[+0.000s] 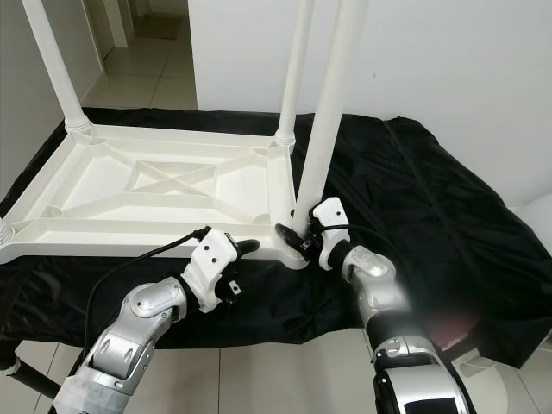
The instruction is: Building children table
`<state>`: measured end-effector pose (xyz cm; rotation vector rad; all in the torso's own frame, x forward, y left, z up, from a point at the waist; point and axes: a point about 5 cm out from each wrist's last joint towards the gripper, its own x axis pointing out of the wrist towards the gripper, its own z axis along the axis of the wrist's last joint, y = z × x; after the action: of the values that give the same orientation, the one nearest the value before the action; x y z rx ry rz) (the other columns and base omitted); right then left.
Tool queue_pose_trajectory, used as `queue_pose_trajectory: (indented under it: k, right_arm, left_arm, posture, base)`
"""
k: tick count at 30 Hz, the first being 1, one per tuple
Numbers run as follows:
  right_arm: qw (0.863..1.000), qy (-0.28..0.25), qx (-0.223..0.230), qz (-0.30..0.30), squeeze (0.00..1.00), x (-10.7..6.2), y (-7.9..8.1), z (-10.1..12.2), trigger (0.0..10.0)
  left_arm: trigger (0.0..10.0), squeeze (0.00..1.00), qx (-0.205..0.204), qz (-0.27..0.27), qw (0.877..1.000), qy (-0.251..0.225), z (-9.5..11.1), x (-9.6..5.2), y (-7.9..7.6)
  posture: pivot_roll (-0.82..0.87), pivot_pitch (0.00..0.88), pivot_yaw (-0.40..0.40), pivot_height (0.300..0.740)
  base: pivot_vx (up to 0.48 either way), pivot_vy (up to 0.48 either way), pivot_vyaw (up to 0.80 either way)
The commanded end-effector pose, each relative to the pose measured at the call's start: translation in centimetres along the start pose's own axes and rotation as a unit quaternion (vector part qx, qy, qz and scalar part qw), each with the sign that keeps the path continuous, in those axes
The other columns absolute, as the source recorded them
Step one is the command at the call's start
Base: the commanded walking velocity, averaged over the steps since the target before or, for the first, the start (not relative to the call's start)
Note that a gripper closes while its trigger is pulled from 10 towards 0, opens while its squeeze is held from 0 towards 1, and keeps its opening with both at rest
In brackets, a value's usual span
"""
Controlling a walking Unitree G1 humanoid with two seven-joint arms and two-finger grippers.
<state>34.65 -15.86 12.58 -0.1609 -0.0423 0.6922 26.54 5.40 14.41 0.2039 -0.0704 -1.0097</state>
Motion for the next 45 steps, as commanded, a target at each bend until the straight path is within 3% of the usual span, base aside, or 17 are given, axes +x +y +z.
queue_pose_trajectory:
  k: [1, 9, 13, 15, 18, 22, 25, 26, 27, 36, 37, 38, 45]
  right_arm:
    - [1.0, 0.015, 0.01, -0.009, 0.0, -0.4, 0.2, -1.0, 10.0]
    - [0.994, -0.027, 0.054, -0.086, 0.0, 0.2, 0.9, -0.4, 10.0]
    - [0.992, -0.027, 0.055, -0.109, 0.0, 0.3, 1.2, -0.5, 10.0]
    - [0.984, -0.018, 0.064, -0.163, 0.0, 0.3, 1.7, -0.8, 10.0]
    - [0.978, -0.015, 0.077, -0.194, 0.0, 0.3, 1.9, -1.0, 10.0]
    - [0.953, 0.0, 0.097, -0.286, 0.0, 0.1, 3.5, -1.5, 10.0]
    - [0.949, 0.001, 0.104, -0.298, 0.0, 0.1, 3.8, -1.6, 10.0]
    - [0.934, 0.004, 0.127, -0.334, 0.0, 0.3, 4.2, -1.8, 10.0]
    - [0.929, 0.004, 0.133, -0.345, 0.0, 0.3, 4.2, -1.9, 10.0]
    - [0.921, 0.007, 0.134, -0.366, 0.0, 0.5, 4.3, -1.4, 10.0]
    - [0.923, 0.005, 0.13, -0.363, 0.35, 0.5, 4.2, -1.3, 10.0]
    - [0.925, 0.0, 0.134, -0.356, 1.0, 0.5, 4.0, -1.1, 10.0]
    - [0.924, -0.029, 0.132, -0.357, 1.0, -0.3, 3.6, -0.4, 10.0]
  left_arm:
    - [10.0, 0.0, -0.002, 0.034, 0.999, 0.007, -0.4, -0.1, 0.2]
    - [10.0, 0.0, -0.003, 0.029, 1.0, 0.007, -0.4, -0.1, 0.1]
    - [10.0, 0.0, -0.004, 0.029, 1.0, 0.007, -0.3, -0.1, 0.1]
    - [10.0, 0.0, -0.006, 0.029, 1.0, 0.008, -0.4, -0.2, 0.1]
    - [10.0, 0.0, -0.006, 0.028, 1.0, 0.009, -0.4, -0.2, 0.0]
    - [10.0, 0.0, -0.01, 0.03, 0.999, 0.011, -0.5, -0.3, 0.0]
    - [10.0, 0.0, -0.01, 0.032, 0.999, 0.012, -0.5, -0.3, 0.1]
    - [10.0, 0.0, -0.014, 0.042, 0.999, 0.011, -0.5, -0.3, 0.4]
    - [10.0, 0.0, -0.015, 0.047, 0.999, 0.011, -0.5, -0.3, 0.5]
    - [10.0, 0.0, -0.023, 0.053, 0.998, 0.003, -0.3, -0.2, 0.4]
    - [10.0, 0.0, -0.021, 0.051, 0.999, 0.004, -0.3, -0.1, 0.3]
    - [10.0, 0.0, -0.015, 0.051, 0.999, 0.006, -0.3, 0.0, 0.3]
    - [10.0, 0.0, -0.012, 0.064, 0.998, 0.007, -0.3, -0.1, 0.5]
  posture:
    - [0.05, 0.0, -0.042, 0.74]
    - [0.04, 0.001, -0.031, 0.74]
    - [0.04, 0.001, -0.026, 0.74]
    - [0.04, 0.009, -0.021, 0.74]
    - [0.04, 0.015, -0.016, 0.74]
    - [0.04, 0.02, -0.013, 0.74]
    - [0.04, 0.02, -0.013, 0.74]
    - [0.04, 0.014, -0.018, 0.74]
    - [0.04, 0.014, -0.018, 0.74]
    - [0.03, 0.009, -0.016, 0.74]
    - [0.03, 0.009, -0.016, 0.74]
    - [0.03, 0.016, -0.017, 0.74]
    - [0.04, 0.004, -0.025, 0.74]
  base:
    - [0.0, 0.0, 0.0]
    - [0.0, 0.0, 0.0]
    - [0.0, 0.0, 0.0]
    - [0.0, 0.0, 0.0]
    - [0.0, 0.0, 0.0]
    - [0.0, 0.0, 0.0]
    - [0.0, 0.0, 0.0]
    - [0.0, 0.0, 0.0]
    - [0.0, 0.0, 0.0]
    - [0.0, 0.0, 0.0]
    - [0.0, 0.0, 0.0]
    - [0.0, 0.0, 0.0]
    - [0.0, 0.0, 0.0]
